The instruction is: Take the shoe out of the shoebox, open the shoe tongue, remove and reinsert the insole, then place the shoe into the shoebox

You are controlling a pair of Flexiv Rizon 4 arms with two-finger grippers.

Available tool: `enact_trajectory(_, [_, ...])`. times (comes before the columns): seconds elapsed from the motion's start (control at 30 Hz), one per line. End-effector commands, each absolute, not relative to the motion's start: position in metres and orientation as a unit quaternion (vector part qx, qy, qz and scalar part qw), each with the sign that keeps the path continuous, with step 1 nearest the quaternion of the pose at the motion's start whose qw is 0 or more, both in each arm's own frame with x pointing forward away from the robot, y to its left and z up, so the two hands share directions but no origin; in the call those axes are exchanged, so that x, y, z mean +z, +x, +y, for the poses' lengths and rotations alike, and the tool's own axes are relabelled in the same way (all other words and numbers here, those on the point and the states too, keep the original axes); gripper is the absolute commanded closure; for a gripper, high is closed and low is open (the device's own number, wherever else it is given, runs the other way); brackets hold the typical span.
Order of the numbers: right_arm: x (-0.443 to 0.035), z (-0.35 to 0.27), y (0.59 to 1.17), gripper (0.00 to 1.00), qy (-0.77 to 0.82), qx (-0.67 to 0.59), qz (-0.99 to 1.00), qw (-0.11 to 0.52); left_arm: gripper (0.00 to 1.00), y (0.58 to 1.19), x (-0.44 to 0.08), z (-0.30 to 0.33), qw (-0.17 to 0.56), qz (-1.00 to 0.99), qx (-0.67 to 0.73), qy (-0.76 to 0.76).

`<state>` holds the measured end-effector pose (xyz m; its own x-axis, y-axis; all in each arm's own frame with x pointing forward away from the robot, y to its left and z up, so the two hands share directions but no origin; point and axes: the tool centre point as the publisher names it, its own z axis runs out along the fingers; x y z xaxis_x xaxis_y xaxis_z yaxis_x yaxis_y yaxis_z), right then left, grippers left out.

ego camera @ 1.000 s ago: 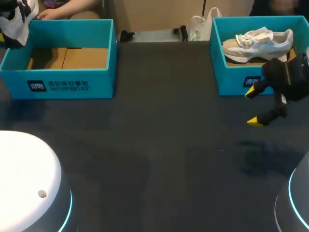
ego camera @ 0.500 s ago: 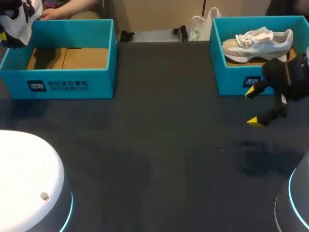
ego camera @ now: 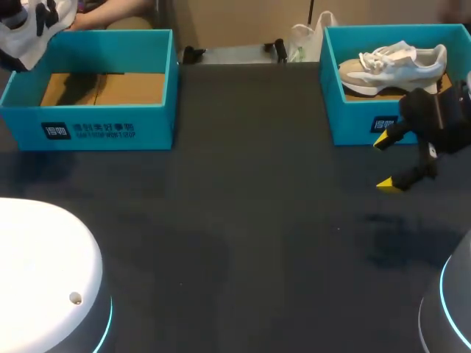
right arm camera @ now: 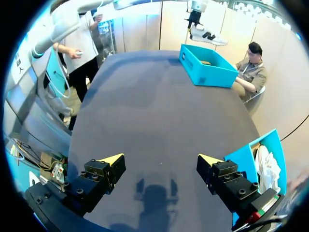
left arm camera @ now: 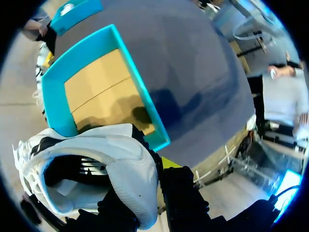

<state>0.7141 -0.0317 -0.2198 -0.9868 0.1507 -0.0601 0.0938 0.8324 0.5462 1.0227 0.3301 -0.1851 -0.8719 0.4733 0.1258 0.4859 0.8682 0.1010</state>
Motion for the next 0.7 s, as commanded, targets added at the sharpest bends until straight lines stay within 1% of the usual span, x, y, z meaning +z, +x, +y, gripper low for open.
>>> enact_trajectory(0.03, [-0.220, -0.031, 0.714, 0.00, 0.065, 0.281, 0.956, 0.051, 1.00, 1.021, -0.187, 0.330, 0.050, -0.899, -0.126, -0.416])
enact_trajectory(0.07, [-0.220, -0.031, 0.714, 0.00, 0.065, 0.281, 0.956, 0.051, 1.00, 1.023, -0.188, 0.331, 0.065, -0.885, -0.140, -0.439])
enact_trajectory(0.1, [-0.220, -0.031, 0.714, 0.00, 0.065, 0.281, 0.956, 0.051, 1.00, 1.025, -0.189, 0.330, 0.054, -0.881, -0.148, -0.445])
enact_trajectory(0.17, [-0.220, -0.031, 0.714, 0.00, 0.065, 0.281, 0.956, 0.051, 1.00, 1.030, -0.186, 0.332, 0.068, -0.864, -0.120, -0.485])
enact_trajectory(0.33, [-0.220, -0.031, 0.714, 0.00, 0.065, 0.281, 0.956, 0.051, 1.00, 1.033, -0.176, 0.338, 0.062, -0.820, -0.086, -0.562])
enact_trajectory(0.5, [-0.220, -0.031, 0.714, 0.00, 0.065, 0.281, 0.956, 0.051, 1.00, 1.040, -0.172, 0.340, 0.076, -0.795, -0.087, -0.596])
enact_trajectory(0.7, [-0.220, -0.031, 0.714, 0.00, 0.065, 0.281, 0.956, 0.051, 1.00, 1.051, -0.170, 0.341, 0.074, -0.765, -0.083, -0.635])
